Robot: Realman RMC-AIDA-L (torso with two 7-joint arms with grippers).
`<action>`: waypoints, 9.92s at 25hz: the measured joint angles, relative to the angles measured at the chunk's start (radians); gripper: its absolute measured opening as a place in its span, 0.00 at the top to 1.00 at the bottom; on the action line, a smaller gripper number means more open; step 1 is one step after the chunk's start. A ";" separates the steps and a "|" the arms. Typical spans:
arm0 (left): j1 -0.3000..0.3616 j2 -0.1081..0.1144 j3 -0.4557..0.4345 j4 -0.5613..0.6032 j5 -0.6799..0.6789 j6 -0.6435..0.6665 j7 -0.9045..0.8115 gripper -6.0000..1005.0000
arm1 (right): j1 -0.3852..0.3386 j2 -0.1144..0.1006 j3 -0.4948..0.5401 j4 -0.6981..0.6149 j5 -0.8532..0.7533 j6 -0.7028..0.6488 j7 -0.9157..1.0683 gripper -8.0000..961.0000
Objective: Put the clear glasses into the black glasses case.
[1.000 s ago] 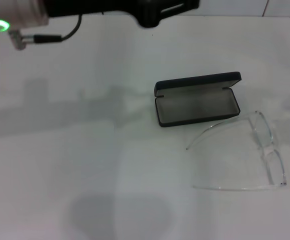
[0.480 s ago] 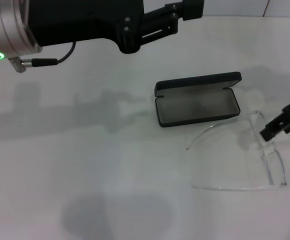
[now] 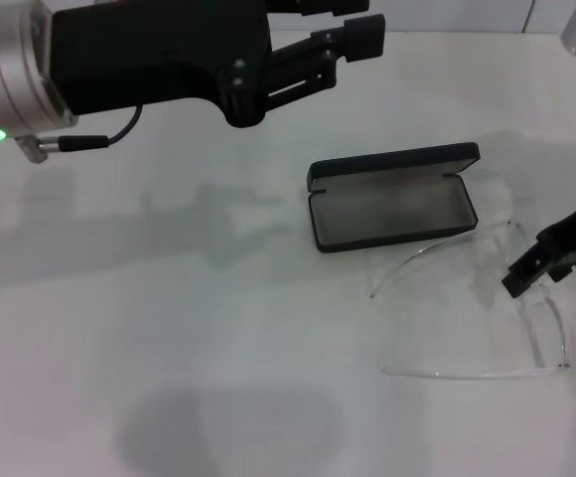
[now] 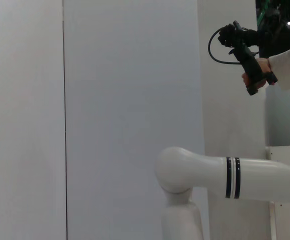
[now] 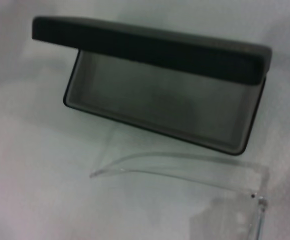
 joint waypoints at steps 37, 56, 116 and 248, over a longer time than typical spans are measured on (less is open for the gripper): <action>0.021 0.000 -0.003 -0.015 -0.051 0.012 0.027 0.67 | -0.319 0.003 -0.128 -0.432 0.180 -0.030 -0.033 0.87; -0.122 0.006 0.005 -0.130 -0.093 0.292 -0.103 0.74 | -0.655 0.001 -0.063 -0.501 1.030 0.064 -0.876 0.87; -0.175 0.004 0.049 -0.323 -0.023 0.294 -0.034 0.94 | -0.404 0.008 -0.127 -0.102 1.259 0.045 -1.120 0.87; -0.139 0.000 0.217 -0.424 -0.311 0.309 0.206 0.94 | -0.266 0.013 -0.152 0.490 1.938 -0.059 -1.691 0.87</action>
